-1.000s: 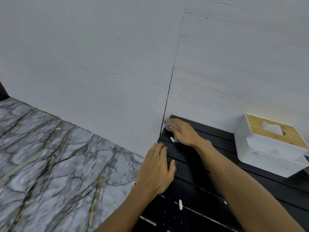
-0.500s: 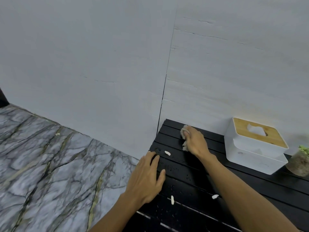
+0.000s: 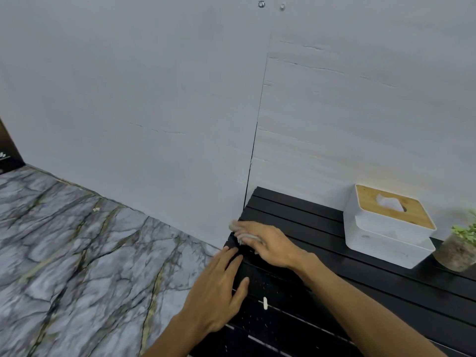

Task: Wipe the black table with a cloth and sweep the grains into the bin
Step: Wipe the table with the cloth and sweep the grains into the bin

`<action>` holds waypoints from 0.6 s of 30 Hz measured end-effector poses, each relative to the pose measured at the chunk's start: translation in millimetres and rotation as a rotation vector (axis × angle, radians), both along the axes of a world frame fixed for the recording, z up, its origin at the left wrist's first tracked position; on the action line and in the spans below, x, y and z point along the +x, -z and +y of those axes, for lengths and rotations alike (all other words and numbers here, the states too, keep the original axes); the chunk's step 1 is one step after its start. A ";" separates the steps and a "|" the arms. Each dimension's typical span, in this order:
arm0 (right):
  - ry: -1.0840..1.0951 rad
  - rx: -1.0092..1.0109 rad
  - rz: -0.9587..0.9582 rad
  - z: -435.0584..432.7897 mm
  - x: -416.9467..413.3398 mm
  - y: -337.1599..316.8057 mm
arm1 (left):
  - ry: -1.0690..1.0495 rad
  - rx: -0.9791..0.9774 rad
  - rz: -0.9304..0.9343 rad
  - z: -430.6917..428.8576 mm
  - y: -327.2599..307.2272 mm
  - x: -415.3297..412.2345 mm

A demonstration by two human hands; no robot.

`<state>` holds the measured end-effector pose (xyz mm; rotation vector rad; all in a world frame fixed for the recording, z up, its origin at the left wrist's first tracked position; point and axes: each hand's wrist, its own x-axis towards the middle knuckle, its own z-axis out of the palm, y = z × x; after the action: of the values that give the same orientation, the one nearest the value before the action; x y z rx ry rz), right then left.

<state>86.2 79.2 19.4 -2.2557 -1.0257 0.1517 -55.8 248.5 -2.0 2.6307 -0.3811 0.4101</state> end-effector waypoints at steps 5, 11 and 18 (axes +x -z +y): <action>-0.018 0.209 0.181 -20.8 -35.8 -8.9 | -0.001 -0.076 -0.039 1.0 -0.7 -9.7; 0.427 0.302 0.081 -33.8 -18.3 -13.5 | -0.016 -0.052 -0.028 1.7 -2.3 -13.4; 0.260 -0.157 -0.034 -10.9 -16.8 6.2 | -0.041 -0.028 -0.029 0.6 -0.1 -17.6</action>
<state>69.4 68.4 13.2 -2.5183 -0.7503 0.0842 -73.3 249.1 -1.9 2.6111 -0.3286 0.4642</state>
